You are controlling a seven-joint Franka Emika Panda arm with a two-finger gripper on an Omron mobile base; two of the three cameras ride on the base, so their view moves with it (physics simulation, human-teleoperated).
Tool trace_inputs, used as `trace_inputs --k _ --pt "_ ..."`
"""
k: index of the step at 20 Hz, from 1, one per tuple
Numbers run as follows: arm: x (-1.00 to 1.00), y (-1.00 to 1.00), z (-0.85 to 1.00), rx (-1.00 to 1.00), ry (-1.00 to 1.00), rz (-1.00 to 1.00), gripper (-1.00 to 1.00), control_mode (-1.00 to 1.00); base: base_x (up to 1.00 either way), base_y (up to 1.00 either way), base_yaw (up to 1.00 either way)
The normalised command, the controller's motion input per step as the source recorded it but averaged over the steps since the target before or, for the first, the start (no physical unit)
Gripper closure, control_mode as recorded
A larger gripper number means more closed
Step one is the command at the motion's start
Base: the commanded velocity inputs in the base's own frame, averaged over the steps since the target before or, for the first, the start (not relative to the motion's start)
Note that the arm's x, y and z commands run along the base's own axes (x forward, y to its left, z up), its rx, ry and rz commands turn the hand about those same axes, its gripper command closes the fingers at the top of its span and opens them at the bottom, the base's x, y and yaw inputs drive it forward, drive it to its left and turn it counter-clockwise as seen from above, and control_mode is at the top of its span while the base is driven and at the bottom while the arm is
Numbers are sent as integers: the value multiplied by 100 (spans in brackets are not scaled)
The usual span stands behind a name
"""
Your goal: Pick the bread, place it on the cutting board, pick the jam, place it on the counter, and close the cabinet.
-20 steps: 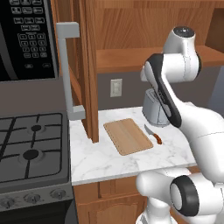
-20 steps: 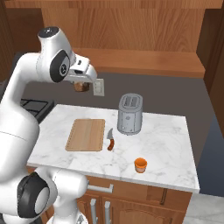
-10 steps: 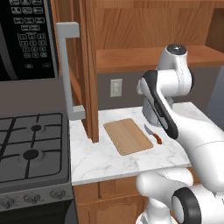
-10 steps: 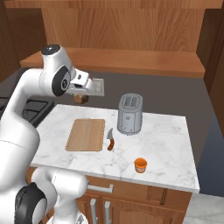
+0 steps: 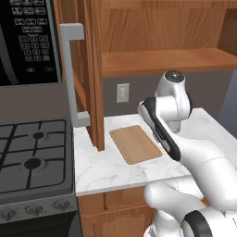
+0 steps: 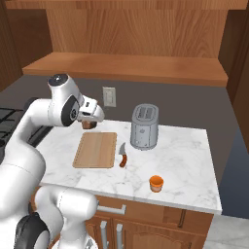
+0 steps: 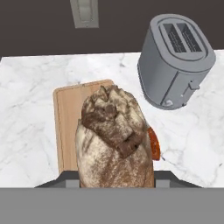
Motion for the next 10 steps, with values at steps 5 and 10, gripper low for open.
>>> trace_inputs --k 5,10 --pt "48 5 -54 0 0 0 100 -100 0 0 0" --pt "45 4 -51 0 0 0 100 -100 0 0 0"
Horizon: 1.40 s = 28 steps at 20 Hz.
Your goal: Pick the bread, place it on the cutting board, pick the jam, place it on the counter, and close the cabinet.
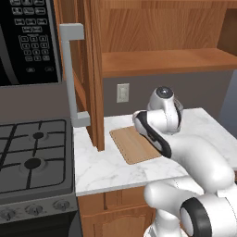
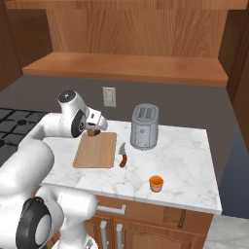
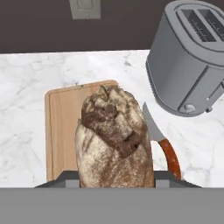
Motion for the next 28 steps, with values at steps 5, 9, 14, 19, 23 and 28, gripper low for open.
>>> trace_inputs --k 5,9,14,19,23,28 --pt "34 0 -43 0 0 0 100 -100 0 0 0" --pt "26 0 -41 0 0 0 100 -100 0 0 0" --pt "24 1 -36 0 0 0 100 -100 0 0 0" --pt "26 1 -34 0 0 0 100 -100 0 0 0" --pt "23 0 -32 0 0 0 100 -100 0 0 0" --pt "27 0 -29 0 0 0 100 -100 0 0 0"
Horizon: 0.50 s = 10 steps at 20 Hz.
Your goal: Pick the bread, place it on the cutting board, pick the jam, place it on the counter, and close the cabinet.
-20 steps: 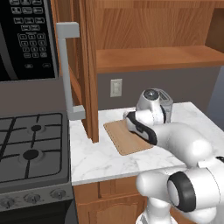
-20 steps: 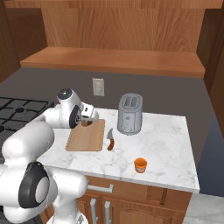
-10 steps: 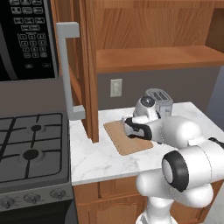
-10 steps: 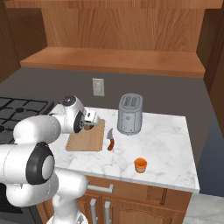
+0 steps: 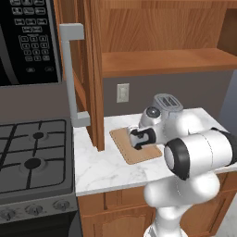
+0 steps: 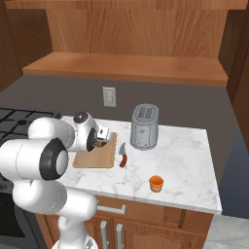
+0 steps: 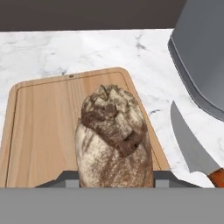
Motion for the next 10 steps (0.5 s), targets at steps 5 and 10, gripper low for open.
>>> trace_inputs --k 5,10 --pt "23 0 -20 0 0 0 100 -100 0 0 0" --pt "30 0 -26 0 0 0 100 -100 0 0 0"
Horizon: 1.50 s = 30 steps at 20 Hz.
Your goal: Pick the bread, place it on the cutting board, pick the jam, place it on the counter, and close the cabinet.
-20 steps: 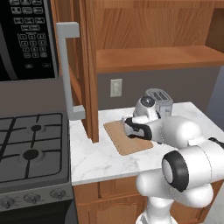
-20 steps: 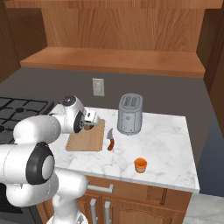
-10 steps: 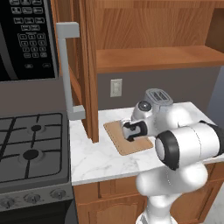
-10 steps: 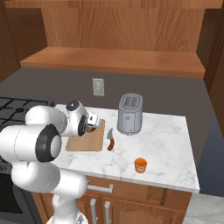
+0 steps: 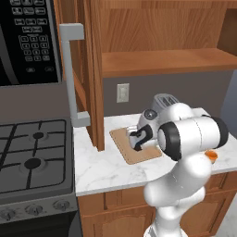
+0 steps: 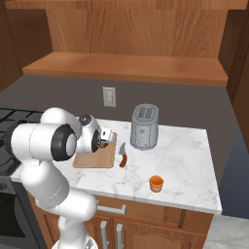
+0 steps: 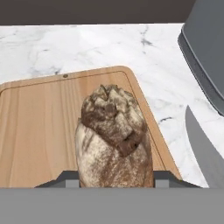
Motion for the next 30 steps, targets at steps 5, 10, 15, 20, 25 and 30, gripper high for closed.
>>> trace_inputs --k 5,10,15,20,25,30 --pt "26 0 -23 0 0 0 100 -100 0 0 0" --pt "16 0 -19 0 2 1 100 -100 0 0 0" --pt "-2 0 -12 0 8 4 100 -100 0 0 0" --pt "-23 0 -10 0 3 1 100 -100 0 0 0" --pt "-26 -2 -7 0 0 0 100 -100 0 0 0" --pt "-26 -6 -3 0 0 0 100 -100 0 0 0"
